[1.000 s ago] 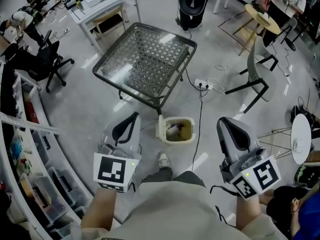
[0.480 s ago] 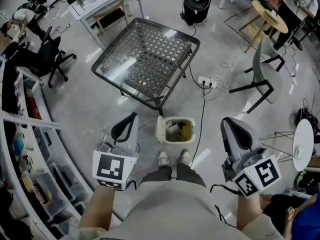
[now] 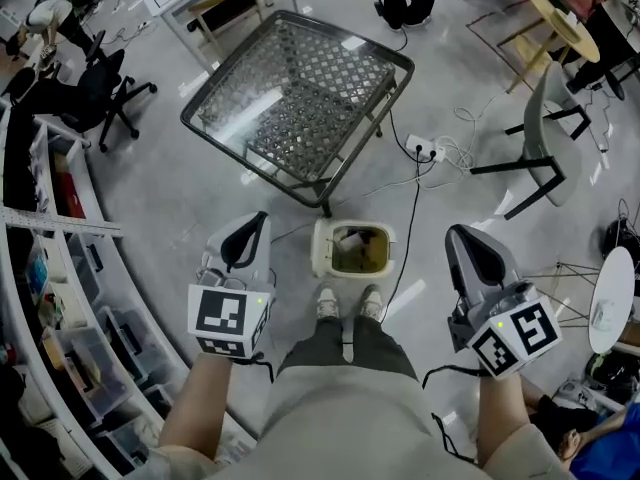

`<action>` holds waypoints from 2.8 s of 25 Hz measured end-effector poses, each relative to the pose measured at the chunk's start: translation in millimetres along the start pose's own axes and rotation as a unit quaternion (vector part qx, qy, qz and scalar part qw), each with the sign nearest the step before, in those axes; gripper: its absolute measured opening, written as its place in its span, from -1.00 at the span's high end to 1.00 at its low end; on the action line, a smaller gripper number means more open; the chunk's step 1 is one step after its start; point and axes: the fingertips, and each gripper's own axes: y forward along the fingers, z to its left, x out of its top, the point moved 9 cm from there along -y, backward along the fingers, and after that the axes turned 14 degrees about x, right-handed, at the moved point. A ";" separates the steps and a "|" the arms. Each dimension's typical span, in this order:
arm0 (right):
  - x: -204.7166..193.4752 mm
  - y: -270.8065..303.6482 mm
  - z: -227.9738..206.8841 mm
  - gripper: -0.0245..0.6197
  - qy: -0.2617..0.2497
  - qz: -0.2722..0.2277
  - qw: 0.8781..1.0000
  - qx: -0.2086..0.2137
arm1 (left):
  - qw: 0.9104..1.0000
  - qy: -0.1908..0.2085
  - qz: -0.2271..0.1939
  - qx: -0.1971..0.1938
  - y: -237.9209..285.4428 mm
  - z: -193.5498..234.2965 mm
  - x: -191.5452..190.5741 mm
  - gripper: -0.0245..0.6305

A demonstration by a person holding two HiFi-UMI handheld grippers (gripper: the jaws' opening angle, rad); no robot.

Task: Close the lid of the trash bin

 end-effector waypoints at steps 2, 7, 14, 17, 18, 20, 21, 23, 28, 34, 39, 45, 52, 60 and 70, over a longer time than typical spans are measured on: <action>-10.6 6.5 -5.9 0.91 -0.010 0.006 1.000 0.006 | 1.000 -0.001 0.023 -0.002 12.7 -3.4 -18.2 0.92; -43.1 28.3 -25.2 0.91 -0.033 0.035 0.999 0.007 | 0.997 -0.012 0.072 -0.012 48.4 -12.2 -62.1 0.92; -104.4 56.7 -53.4 0.91 -0.003 0.073 0.997 0.011 | 0.990 -0.017 0.133 -0.037 87.7 -29.0 -121.4 0.92; -133.7 63.1 -63.1 0.91 0.018 0.083 0.996 0.010 | 0.986 -0.035 0.159 -0.045 103.9 -39.2 -155.6 0.92; -143.6 65.2 -66.6 0.91 0.026 0.086 0.996 0.011 | 0.983 -0.052 0.170 -0.048 109.9 -41.7 -168.7 0.92; -162.7 69.4 -74.7 0.91 0.039 0.094 0.995 0.011 | 0.974 -0.088 0.201 -0.050 123.0 -46.2 -195.5 0.92; -172.0 71.3 -79.1 0.91 0.044 0.099 0.994 0.010 | 0.971 -0.096 0.216 -0.049 129.4 -48.7 -207.9 0.92; -189.9 74.5 -87.9 0.91 0.051 0.110 0.993 0.009 | 0.967 -0.093 0.235 -0.046 140.2 -54.7 -230.1 0.92; -230.6 77.4 -103.9 0.91 0.072 0.127 0.989 0.001 | 0.953 -0.090 0.286 -0.052 157.2 -68.8 -282.8 0.92; -277.6 81.6 -125.4 0.91 0.112 0.138 0.984 -0.011 | 0.932 -0.120 0.332 -0.079 181.2 -86.7 -321.3 0.92; -294.6 79.4 -132.7 0.91 0.132 0.142 0.981 -0.021 | 0.926 -0.087 0.337 -0.144 194.5 -119.1 -322.6 0.92; -315.2 64.7 -144.8 0.91 0.155 0.146 0.976 -0.041 | 0.913 -0.045 0.344 -0.214 218.6 -183.1 -338.8 0.92; -354.3 49.3 -166.8 0.91 0.197 0.135 0.967 -0.083 | 0.898 -0.013 0.344 -0.274 250.0 -241.9 -371.8 0.92; -403.5 33.3 -189.7 0.91 0.220 0.127 0.960 -0.117 | 0.892 0.019 0.353 -0.282 284.3 -291.3 -419.5 0.92; -416.4 18.6 -190.5 0.91 0.233 0.121 0.956 -0.131 | 0.884 0.056 0.377 -0.269 291.6 -303.5 -434.8 0.92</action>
